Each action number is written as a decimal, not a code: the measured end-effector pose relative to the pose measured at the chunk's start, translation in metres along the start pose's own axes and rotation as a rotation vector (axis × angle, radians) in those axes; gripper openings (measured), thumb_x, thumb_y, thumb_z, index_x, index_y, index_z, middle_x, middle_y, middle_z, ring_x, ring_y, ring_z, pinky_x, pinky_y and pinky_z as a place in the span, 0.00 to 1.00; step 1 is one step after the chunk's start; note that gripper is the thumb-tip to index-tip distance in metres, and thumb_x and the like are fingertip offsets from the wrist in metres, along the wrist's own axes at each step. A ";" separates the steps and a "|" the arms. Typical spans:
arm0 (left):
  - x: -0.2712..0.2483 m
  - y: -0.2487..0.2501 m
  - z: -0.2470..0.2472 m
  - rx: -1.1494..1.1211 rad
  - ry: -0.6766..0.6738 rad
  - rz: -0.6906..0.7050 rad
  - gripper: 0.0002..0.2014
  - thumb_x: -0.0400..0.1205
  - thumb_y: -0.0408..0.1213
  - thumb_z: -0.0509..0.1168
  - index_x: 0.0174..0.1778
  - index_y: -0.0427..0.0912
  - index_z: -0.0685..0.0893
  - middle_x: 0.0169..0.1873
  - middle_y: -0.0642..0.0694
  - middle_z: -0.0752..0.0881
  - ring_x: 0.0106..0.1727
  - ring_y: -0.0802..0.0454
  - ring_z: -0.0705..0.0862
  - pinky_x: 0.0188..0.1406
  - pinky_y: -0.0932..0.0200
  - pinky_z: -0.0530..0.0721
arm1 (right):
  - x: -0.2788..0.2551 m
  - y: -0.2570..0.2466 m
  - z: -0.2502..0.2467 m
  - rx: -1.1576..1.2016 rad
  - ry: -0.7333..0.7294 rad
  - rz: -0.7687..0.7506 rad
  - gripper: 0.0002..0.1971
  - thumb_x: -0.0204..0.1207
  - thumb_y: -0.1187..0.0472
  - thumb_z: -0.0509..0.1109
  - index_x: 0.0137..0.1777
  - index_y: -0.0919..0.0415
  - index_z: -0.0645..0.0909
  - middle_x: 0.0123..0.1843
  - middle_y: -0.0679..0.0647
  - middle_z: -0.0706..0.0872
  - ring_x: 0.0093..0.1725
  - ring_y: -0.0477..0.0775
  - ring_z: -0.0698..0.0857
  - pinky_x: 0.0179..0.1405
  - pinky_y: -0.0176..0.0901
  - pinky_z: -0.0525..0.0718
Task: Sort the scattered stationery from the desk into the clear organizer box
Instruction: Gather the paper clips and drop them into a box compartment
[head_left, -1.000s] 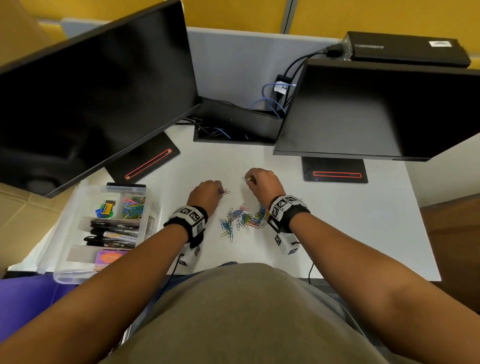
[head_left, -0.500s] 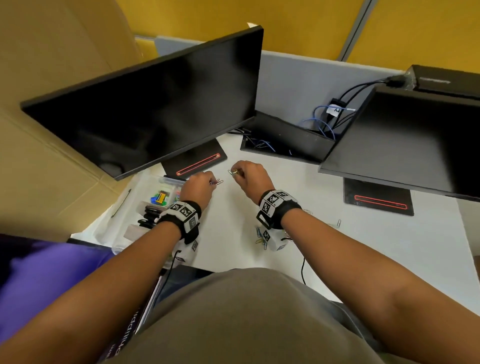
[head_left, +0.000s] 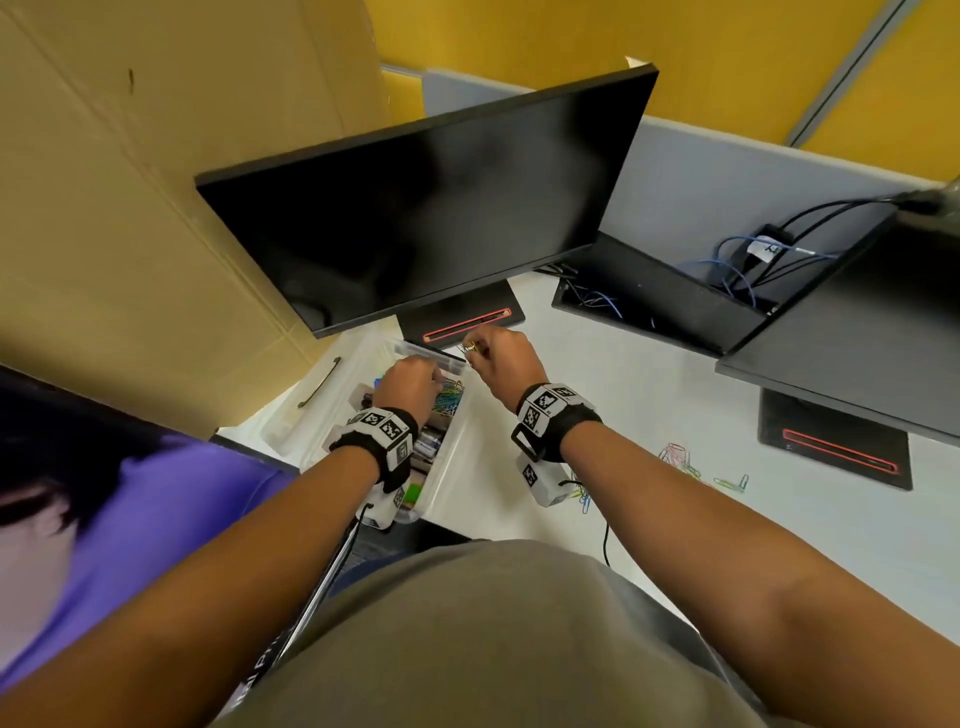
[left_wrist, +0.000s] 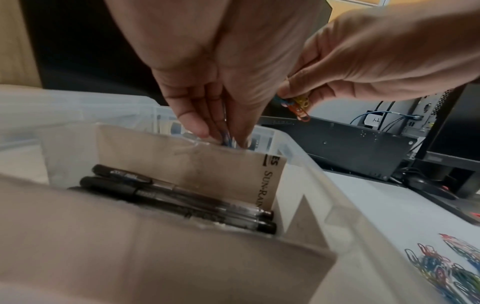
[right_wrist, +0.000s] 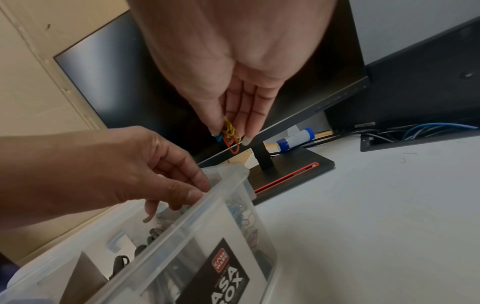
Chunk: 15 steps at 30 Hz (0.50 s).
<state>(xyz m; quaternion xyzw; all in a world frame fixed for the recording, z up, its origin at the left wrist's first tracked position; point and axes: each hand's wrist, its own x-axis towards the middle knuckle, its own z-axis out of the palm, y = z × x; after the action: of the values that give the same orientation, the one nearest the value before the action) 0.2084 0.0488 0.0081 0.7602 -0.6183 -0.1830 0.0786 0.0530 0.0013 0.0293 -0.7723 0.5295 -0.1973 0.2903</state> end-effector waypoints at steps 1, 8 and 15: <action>-0.001 -0.001 0.001 0.000 -0.001 0.019 0.10 0.83 0.44 0.67 0.55 0.44 0.88 0.51 0.43 0.89 0.50 0.46 0.87 0.54 0.51 0.87 | 0.001 -0.001 0.002 0.001 -0.003 0.005 0.08 0.81 0.60 0.70 0.57 0.59 0.85 0.49 0.56 0.89 0.46 0.55 0.87 0.49 0.46 0.87; 0.001 -0.016 0.000 -0.034 0.020 0.096 0.06 0.80 0.32 0.71 0.51 0.43 0.87 0.56 0.42 0.83 0.54 0.47 0.84 0.54 0.56 0.84 | 0.007 -0.012 0.013 0.083 -0.016 0.071 0.08 0.80 0.61 0.71 0.57 0.60 0.85 0.45 0.56 0.90 0.42 0.53 0.87 0.47 0.45 0.88; 0.003 -0.030 0.003 -0.022 0.037 0.010 0.11 0.78 0.33 0.71 0.54 0.46 0.79 0.57 0.42 0.80 0.54 0.43 0.82 0.51 0.45 0.85 | 0.010 -0.025 0.028 0.088 -0.054 0.119 0.06 0.79 0.61 0.72 0.54 0.58 0.86 0.43 0.54 0.88 0.42 0.53 0.86 0.40 0.37 0.79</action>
<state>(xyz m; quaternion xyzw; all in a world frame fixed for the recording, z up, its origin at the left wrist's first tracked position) 0.2357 0.0529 -0.0056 0.7594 -0.6186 -0.1753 0.0995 0.0914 0.0050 0.0242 -0.7310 0.5574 -0.1819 0.3492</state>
